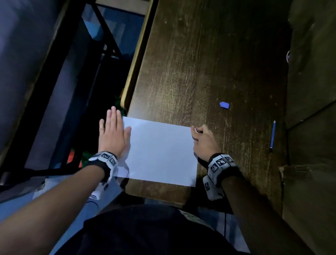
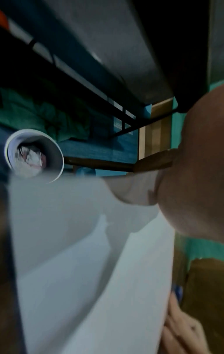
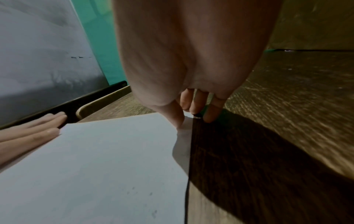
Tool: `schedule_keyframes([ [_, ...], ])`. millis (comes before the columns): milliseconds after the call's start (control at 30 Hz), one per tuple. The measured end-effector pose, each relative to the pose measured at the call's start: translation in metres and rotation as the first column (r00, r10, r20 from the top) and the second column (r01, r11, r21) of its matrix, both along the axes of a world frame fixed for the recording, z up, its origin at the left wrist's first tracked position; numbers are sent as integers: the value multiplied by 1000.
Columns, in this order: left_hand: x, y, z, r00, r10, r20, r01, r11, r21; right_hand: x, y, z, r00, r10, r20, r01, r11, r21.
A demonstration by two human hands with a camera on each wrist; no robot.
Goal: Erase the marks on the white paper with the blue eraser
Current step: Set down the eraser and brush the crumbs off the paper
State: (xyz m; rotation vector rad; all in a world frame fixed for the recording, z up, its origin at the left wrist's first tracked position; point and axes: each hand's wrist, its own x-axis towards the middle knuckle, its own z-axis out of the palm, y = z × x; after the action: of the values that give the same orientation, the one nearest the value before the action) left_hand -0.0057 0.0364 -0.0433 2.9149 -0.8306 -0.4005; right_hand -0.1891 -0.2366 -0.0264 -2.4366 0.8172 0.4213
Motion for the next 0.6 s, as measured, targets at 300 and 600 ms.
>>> schedule_keyframes([
  [300, -91, -18, -27, 547, -837, -10, 833, 545, -100, 4, 6, 9, 998, 18, -55, -20, 999, -43],
  [600, 0, 12, -3, 983, -172, 59, 173, 985, -13, 9, 15, 14, 992, 10, -127, -22, 995, -95],
])
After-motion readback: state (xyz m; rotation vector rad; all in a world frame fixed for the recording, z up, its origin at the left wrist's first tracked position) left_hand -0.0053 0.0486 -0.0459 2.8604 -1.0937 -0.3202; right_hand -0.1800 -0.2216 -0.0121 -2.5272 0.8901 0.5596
